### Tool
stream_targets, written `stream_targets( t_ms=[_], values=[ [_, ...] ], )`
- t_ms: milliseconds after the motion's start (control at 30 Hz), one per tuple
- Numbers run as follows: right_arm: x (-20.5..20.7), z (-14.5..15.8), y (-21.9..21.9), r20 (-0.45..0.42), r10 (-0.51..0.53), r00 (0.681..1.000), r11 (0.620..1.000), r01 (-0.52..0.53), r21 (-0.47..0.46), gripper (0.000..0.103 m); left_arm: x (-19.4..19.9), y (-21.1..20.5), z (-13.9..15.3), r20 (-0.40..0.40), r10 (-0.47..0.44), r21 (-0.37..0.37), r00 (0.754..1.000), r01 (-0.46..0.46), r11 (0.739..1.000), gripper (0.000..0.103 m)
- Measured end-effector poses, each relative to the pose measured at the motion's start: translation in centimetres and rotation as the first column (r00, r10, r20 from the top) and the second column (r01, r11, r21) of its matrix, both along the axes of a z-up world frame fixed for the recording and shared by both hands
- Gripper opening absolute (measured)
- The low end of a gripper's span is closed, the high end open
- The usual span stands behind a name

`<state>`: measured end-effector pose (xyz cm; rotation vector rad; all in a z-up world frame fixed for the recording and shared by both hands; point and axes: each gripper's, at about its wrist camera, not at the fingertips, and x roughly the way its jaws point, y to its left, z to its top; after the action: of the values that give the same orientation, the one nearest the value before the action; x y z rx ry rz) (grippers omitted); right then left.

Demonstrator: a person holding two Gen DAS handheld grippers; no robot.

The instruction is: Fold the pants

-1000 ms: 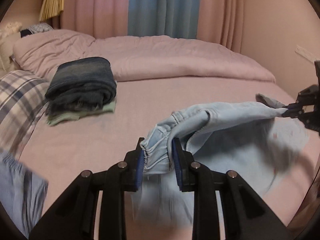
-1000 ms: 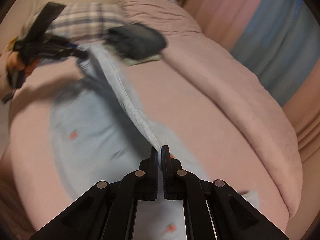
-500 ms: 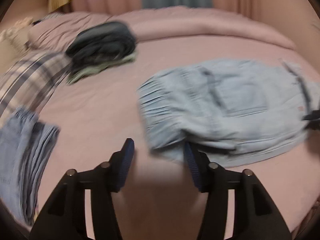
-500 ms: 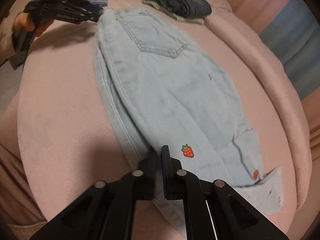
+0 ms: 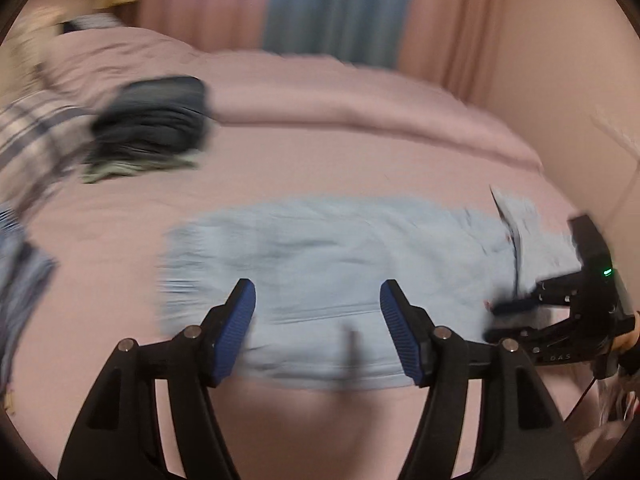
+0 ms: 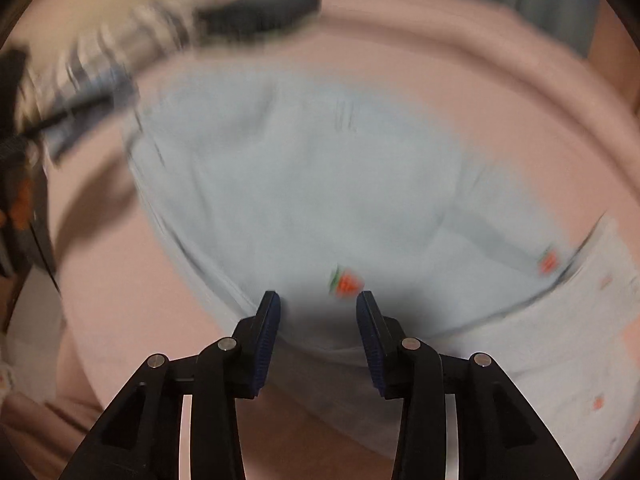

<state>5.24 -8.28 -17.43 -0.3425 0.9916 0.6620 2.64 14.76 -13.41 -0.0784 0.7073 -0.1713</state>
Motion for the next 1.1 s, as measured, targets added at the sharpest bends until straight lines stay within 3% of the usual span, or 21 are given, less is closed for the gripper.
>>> stream_targets(
  t_ms=[33, 133, 200, 267, 367, 467, 600, 633, 733, 800, 867, 900, 933, 967, 1000, 1100],
  values=[
    [-0.3, -0.1, -0.1, 0.028, 0.005, 1.0, 1.0, -0.006, 0.015, 0.041, 1.0, -1.5, -1.0, -0.042, -0.024, 0.027, 0.999, 0.026, 0.999, 0.065],
    [0.0, 1.7, -2.2, -0.046, -0.004, 0.999, 0.994, 0.009, 0.113, 0.042, 2.8, -3.9, -4.1, -0.152, -0.053, 0.128, 0.987, 0.072, 0.989, 0.065],
    [1.2, 3.6, -5.0, -0.048, -0.045, 0.998, 0.976, 0.054, 0.213, 0.044, 2.9, -4.5, -5.0, -0.165, -0.058, 0.18, 0.985, 0.088, 0.98, 0.065],
    [3.1, 5.1, -8.3, -0.048, -0.154, 0.987, 0.953, 0.161, 0.255, 0.05, 3.0, -4.2, -4.9, -0.161, -0.064, 0.177, 0.985, 0.093, 0.98, 0.066],
    [8.0, 5.8, -13.8, -0.073, -0.401, 0.913, 0.882, 0.407, 0.239, 0.053, 3.0, -4.1, -3.7, -0.179, -0.069, 0.116, 0.981, 0.091, 0.989, 0.066],
    [13.8, 5.2, -17.8, -0.132, -0.59, 0.797, 0.778, 0.605, 0.169, 0.054, 2.7, -6.6, -2.4, -0.144, -0.132, 0.05, 0.981, 0.14, 0.989, 0.067],
    [20.0, 4.1, -18.5, -0.201, -0.662, 0.722, 0.715, 0.689, 0.121, 0.057, 3.7, -11.6, -1.9, -0.146, -0.287, -0.05, 0.947, 0.283, 0.958, 0.071],
    [20.8, 3.8, -18.1, -0.2, -0.678, 0.707, 0.705, 0.703, 0.094, 0.062, 4.0, -13.3, -2.0, -0.15, -0.327, -0.054, 0.933, 0.323, 0.945, 0.071],
    [24.0, 2.1, -17.0, -0.174, -0.735, 0.655, 0.67, 0.742, -0.036, 0.062, 4.5, -17.5, -2.3, -0.154, -0.419, -0.043, 0.895, 0.417, 0.908, 0.071],
    [25.0, 1.3, -16.1, -0.151, -0.743, 0.652, 0.666, 0.742, -0.072, 0.062, 4.6, -19.8, -2.6, -0.158, -0.466, -0.026, 0.87, 0.468, 0.883, 0.071],
    [25.2, 1.5, -15.6, -0.12, -0.735, 0.667, 0.677, 0.733, -0.067, 0.042, 4.8, -21.5, -3.2, -0.174, -0.479, 0.032, 0.86, 0.491, 0.871, 0.069],
    [25.3, 1.7, -15.5, -0.111, -0.724, 0.681, 0.688, 0.723, -0.055, 0.02, 5.0, -22.1, -3.6, -0.186, -0.475, 0.062, 0.86, 0.492, 0.868, 0.069],
    [24.6, 1.7, -16.3, -0.121, -0.713, 0.69, 0.698, 0.716, -0.031, 0.008, 5.3, -22.5, -3.9, -0.197, -0.465, 0.087, 0.863, 0.488, 0.869, 0.063],
    [24.3, 2.0, -17.0, -0.15, -0.712, 0.686, 0.693, 0.721, 0.01, 0.006, 5.6, -22.8, -4.2, -0.209, -0.461, 0.094, 0.862, 0.487, 0.868, 0.045],
    [24.0, 2.4, -17.6, -0.161, -0.715, 0.68, 0.683, 0.729, 0.045, 0.005, 5.9, -22.8, -4.5, -0.221, -0.456, 0.099, 0.862, 0.485, 0.869, 0.036],
    [20.7, 4.8, -20.4, -0.165, -0.723, 0.67, 0.636, 0.74, 0.217, 0.005, 6.7, -22.0, -4.6, -0.221, -0.446, 0.083, 0.868, 0.472, 0.878, 0.02]
  ],
)
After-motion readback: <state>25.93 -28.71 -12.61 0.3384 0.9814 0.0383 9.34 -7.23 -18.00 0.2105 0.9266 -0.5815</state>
